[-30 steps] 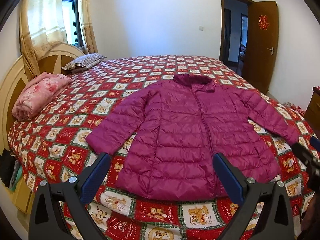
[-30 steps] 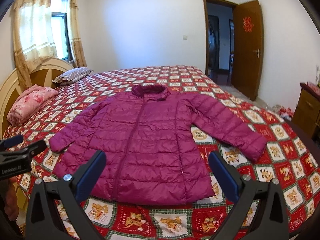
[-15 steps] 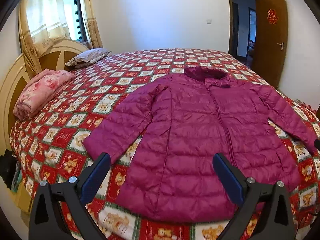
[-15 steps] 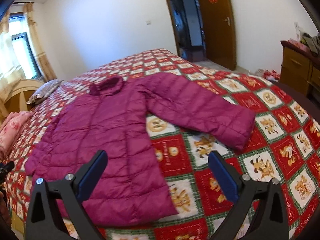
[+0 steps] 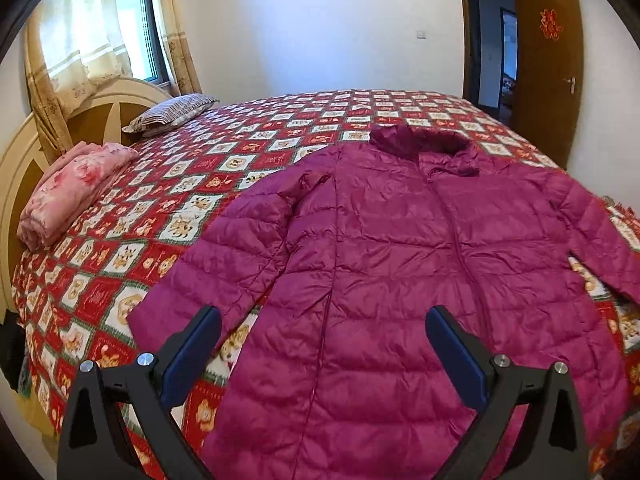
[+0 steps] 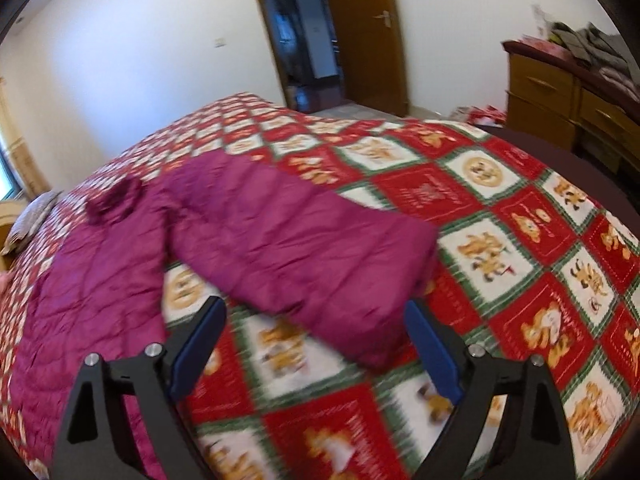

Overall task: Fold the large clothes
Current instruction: 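Grasp the jacket sleeve cuff nearest the right gripper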

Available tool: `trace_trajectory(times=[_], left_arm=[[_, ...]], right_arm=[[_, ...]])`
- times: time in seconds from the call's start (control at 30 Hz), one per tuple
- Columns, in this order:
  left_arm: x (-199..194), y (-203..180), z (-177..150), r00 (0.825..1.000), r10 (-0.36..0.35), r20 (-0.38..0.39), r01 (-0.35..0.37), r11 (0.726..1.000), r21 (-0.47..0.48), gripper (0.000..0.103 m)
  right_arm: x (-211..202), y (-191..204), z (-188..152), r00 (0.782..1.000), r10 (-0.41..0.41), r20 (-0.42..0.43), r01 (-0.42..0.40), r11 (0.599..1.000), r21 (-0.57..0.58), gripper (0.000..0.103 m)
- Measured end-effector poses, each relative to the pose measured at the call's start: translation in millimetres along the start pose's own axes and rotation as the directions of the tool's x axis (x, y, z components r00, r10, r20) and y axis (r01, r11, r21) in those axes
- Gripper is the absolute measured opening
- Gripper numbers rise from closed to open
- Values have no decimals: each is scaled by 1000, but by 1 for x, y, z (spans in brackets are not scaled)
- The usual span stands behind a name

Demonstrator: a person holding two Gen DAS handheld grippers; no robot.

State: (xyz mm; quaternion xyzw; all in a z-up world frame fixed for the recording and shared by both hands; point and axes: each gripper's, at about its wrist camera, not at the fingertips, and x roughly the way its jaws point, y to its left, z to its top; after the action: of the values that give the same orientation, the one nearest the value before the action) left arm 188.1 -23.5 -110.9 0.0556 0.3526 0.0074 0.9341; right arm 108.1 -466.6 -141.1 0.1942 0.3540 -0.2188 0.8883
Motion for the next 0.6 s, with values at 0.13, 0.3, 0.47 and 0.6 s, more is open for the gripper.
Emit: trace_trajectory(times=[0.13,0.3,0.47,0.6], left_arm=[[26,2,7,998,61,12,-61,998,18,102],[63,22,14,994,103,-32,-103,995,-9,102],[77,41,17,992,109,-59,-112,993,-39,102],[81,52,18,988,144,-53,-146,988,-49,102]], right_arm=[[22,-21,11,999,-26,-28,28,997,73,89],[46,-31,16,997,-8,-79,16,995,99,59],[50,-24,24,998,0,-68,3,999,40,23],[39,-3,36,1000,10,-12,-10,1000,-22,16]])
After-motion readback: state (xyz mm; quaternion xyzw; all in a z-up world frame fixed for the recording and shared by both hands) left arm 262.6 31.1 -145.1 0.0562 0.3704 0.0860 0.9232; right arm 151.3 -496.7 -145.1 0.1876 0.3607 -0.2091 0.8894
